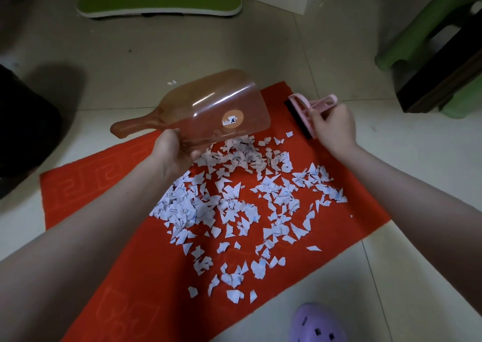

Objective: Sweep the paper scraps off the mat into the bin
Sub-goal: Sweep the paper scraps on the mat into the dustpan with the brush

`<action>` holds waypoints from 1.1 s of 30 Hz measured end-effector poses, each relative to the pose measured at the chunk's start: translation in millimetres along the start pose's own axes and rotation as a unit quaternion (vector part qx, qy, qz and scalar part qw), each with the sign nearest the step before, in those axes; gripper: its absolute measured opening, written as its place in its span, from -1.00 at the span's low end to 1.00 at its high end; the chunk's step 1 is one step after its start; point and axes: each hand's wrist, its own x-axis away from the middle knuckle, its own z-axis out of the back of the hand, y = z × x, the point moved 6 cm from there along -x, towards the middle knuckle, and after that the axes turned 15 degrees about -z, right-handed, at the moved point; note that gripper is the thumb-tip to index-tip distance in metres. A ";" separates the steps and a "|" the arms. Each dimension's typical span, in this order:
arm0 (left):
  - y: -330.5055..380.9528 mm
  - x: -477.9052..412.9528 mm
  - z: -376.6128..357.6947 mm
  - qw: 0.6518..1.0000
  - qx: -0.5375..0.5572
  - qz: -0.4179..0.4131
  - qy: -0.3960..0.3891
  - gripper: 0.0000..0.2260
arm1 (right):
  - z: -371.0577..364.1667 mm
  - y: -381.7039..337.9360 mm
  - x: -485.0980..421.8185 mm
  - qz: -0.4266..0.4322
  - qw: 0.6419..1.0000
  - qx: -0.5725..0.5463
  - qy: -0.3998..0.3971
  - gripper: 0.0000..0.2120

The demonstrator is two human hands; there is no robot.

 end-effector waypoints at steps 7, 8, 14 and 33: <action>2.4 -1.2 9.6 1.000 0.002 -0.004 0.010 -0.67 | -25.6 -0.7 -3.7 -0.016 0.991 0.126 -0.049 -0.75; 2.7 -0.2 9.5 1.000 0.008 -0.003 0.012 -0.67 | -30.9 -6.8 0.0 0.001 0.989 0.130 -0.070 -0.75; 8.3 -3.8 11.7 1.000 0.015 -0.008 0.008 -0.70 | -46.2 -22.1 22.5 -0.007 0.982 0.014 -0.190 -0.84; 12.2 -3.1 19.8 0.999 0.035 -0.009 0.016 -0.69 | -59.8 -43.3 39.4 0.051 0.982 0.039 -0.180 -0.83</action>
